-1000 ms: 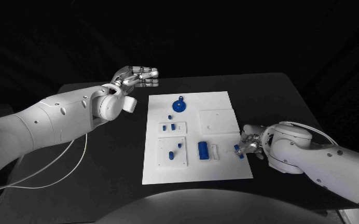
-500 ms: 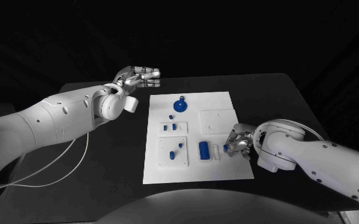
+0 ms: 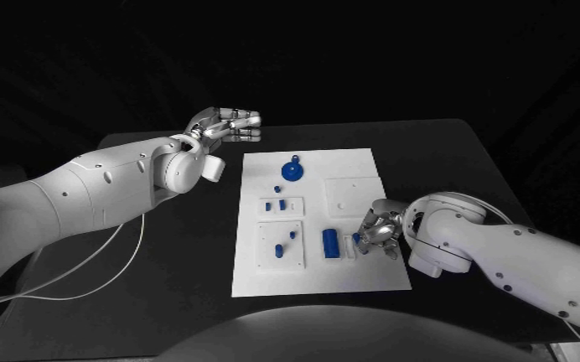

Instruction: Assemble the parts on the task board

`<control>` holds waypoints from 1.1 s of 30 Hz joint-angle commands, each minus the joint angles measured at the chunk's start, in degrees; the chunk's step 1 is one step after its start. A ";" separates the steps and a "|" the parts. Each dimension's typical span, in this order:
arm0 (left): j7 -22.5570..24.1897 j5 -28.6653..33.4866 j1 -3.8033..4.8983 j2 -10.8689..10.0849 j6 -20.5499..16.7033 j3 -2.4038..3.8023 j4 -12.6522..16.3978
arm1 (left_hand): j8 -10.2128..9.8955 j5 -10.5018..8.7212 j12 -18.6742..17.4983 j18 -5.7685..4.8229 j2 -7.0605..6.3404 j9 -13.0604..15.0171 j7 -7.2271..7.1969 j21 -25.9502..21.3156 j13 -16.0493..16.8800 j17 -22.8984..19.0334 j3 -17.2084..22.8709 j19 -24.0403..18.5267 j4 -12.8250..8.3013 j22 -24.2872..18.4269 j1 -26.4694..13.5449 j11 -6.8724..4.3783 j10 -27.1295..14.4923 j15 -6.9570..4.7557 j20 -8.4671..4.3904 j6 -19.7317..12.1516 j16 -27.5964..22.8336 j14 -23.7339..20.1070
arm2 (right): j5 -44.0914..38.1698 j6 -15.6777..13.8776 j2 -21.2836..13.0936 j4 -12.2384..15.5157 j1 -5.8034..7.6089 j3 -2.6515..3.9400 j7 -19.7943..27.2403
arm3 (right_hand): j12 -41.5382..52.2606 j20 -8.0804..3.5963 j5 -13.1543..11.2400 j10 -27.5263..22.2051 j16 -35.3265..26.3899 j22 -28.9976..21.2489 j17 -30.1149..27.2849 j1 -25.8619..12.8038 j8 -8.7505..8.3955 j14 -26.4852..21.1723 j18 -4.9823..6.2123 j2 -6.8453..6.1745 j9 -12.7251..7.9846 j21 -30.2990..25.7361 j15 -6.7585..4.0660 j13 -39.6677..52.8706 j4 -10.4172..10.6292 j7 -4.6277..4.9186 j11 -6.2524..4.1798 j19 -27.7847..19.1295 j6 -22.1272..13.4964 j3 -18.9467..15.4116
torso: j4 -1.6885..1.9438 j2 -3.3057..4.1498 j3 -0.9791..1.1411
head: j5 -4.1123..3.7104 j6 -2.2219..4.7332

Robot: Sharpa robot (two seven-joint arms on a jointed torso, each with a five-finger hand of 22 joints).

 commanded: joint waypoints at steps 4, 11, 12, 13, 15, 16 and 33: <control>-0.09 -0.45 0.03 0.12 1.29 0.02 0.09 | -0.13 0.03 -0.01 -0.43 -0.32 -0.02 -0.08 -0.02 0.03 -0.01 0.08 -0.33 0.23 -0.04 -0.50 0.11 -0.56 0.10 -0.09 0.04 -0.04 -0.33 | -1.04 1.89 0.64 -0.72 0.00 -0.13 -2.32 | 0.13 0.32 -10.28 0.12 -0.26 -0.58 -0.14 0.74 0.15 0.26 -1.37 1.57 0.28 -0.72 -0.11 0.05 1.40 -0.73 -0.19 2.18 0.98 -4.53 | -0.02 0.05 0.07 | 0.16 0.00; -0.20 -0.51 0.03 0.10 1.37 0.01 0.10 | -0.13 0.03 -0.01 -0.43 -0.32 -0.02 -0.08 -0.02 0.03 -0.01 0.08 -0.33 0.23 -0.04 -0.50 0.11 -0.56 0.10 -0.09 0.04 -0.04 -0.33 | -1.81 1.71 1.05 -1.00 0.00 -0.30 -2.28 | 0.56 0.18 -27.33 0.54 -0.32 -1.40 -0.26 2.28 0.12 0.38 -1.76 2.03 -3.25 -0.85 -0.21 -0.03 5.78 -1.57 -0.40 2.28 2.22 -7.44 | -0.08 0.03 0.07 | 0.21 0.00; -0.21 -0.52 0.03 0.10 1.37 0.01 0.11 | -0.13 0.03 -0.01 -0.43 -0.32 -0.02 -0.08 -0.02 0.03 -0.01 0.08 -0.33 0.23 -0.04 -0.50 0.11 -0.56 0.10 -0.09 0.04 -0.04 -0.33 | -1.84 1.73 1.10 -1.00 0.00 -0.32 -2.27 | 0.68 0.17 -28.07 0.57 -0.35 -1.51 -0.28 2.48 0.11 0.35 -1.77 1.61 -4.08 -0.77 -0.21 0.01 6.64 -1.55 -0.40 2.31 2.34 -7.60 | -0.07 0.04 0.07 | 0.21 0.00; -0.23 -0.53 0.03 0.10 1.37 0.01 0.12 | -0.13 0.03 -0.01 -0.43 -0.32 -0.02 -0.08 -0.02 0.03 -0.01 0.08 -0.33 0.23 -0.04 -0.50 0.11 -0.56 0.10 -0.09 0.04 -0.04 -0.33 | -1.87 1.77 1.13 -1.00 0.00 -0.34 -2.26 | 0.71 0.13 -28.33 0.64 -0.28 -1.65 -0.23 2.71 0.07 0.37 -1.83 1.14 -4.93 -0.67 -0.25 -0.03 7.58 -1.59 -0.35 2.30 2.52 -8.03 | -0.04 0.03 0.08 | 0.21 0.00; -0.27 -0.57 0.03 0.09 1.38 0.01 0.14 | -0.13 0.03 -0.01 -0.43 -0.32 -0.02 -0.08 -0.02 0.03 -0.01 0.08 -0.33 0.23 -0.04 -0.50 0.11 -0.56 0.10 -0.09 0.04 -0.04 -0.33 | -1.90 1.89 1.17 -0.97 0.00 -0.38 -2.22 | 0.74 0.07 -28.60 0.72 -0.33 -1.82 -0.24 2.72 0.12 0.35 -1.89 0.77 -5.63 -0.64 -0.26 -0.05 8.52 -1.71 -0.38 2.28 2.81 -8.58 | -0.02 0.01 0.08 | 0.25 0.00; -0.28 -0.58 0.03 0.07 1.38 0.01 0.14 | -0.13 0.03 -0.01 -0.43 -0.32 -0.02 -0.08 -0.02 0.03 -0.01 0.08 -0.33 0.23 -0.04 -0.50 0.11 -0.56 0.10 -0.09 0.04 -0.04 -0.33 | -1.91 1.97 1.20 -0.96 0.00 -0.39 -2.20 | 0.73 0.00 -28.64 0.80 -0.38 -1.94 -0.23 2.67 0.12 0.33 -1.95 0.59 -5.98 -0.69 -0.33 -0.04 9.13 -1.79 -0.43 2.28 2.98 -8.93 | -0.03 0.00 0.08 | 0.25 0.00; -0.54 -0.67 0.03 -0.03 1.45 -0.01 0.23 | -0.13 0.03 -0.02 -0.41 -0.38 -0.02 -0.06 -0.02 0.03 -0.01 0.12 -0.36 0.38 -0.04 -0.59 0.18 -0.80 0.14 -0.06 -0.06 -0.04 -0.42 | -1.54 3.98 1.38 -0.82 -0.01 -0.53 -2.18 | 0.22 -0.19 -28.68 0.99 -0.60 -2.59 0.19 3.38 0.16 0.42 -2.20 -0.64 -8.45 -0.24 -0.40 0.23 12.80 -1.71 -0.45 2.23 3.67 -11.01 | -0.03 -0.01 0.02 | 0.26 0.00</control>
